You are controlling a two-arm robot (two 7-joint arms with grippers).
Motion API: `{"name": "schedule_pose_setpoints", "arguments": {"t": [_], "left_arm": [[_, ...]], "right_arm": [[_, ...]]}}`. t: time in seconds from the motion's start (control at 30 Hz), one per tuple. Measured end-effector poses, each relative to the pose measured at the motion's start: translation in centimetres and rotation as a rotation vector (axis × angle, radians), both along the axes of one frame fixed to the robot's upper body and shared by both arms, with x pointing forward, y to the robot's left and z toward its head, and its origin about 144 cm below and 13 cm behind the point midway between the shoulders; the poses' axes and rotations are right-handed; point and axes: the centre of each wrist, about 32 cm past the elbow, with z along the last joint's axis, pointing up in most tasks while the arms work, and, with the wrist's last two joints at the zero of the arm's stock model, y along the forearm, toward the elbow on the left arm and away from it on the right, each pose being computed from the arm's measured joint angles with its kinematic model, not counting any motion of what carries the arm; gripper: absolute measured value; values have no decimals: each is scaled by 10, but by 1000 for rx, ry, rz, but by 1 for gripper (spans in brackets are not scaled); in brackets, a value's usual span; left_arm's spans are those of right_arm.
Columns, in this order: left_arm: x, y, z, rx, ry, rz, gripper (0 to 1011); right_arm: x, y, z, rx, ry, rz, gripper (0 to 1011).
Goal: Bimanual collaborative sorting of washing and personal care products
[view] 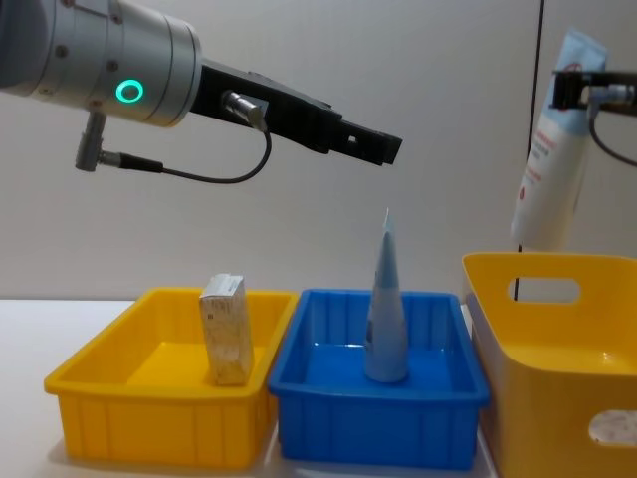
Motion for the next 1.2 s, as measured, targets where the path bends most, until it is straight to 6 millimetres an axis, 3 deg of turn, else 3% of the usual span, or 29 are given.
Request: {"name": "schedule_pose_setpoints", "arguments": {"t": [0.33,1.2], "left_arm": [[0,0,0,0,0,0,1001],[0,0,0,0,0,0,1001]], "right_arm": [[12,0,-11,-36,68,-8,60],[51,7,-64,-126,202,3,60]]}}
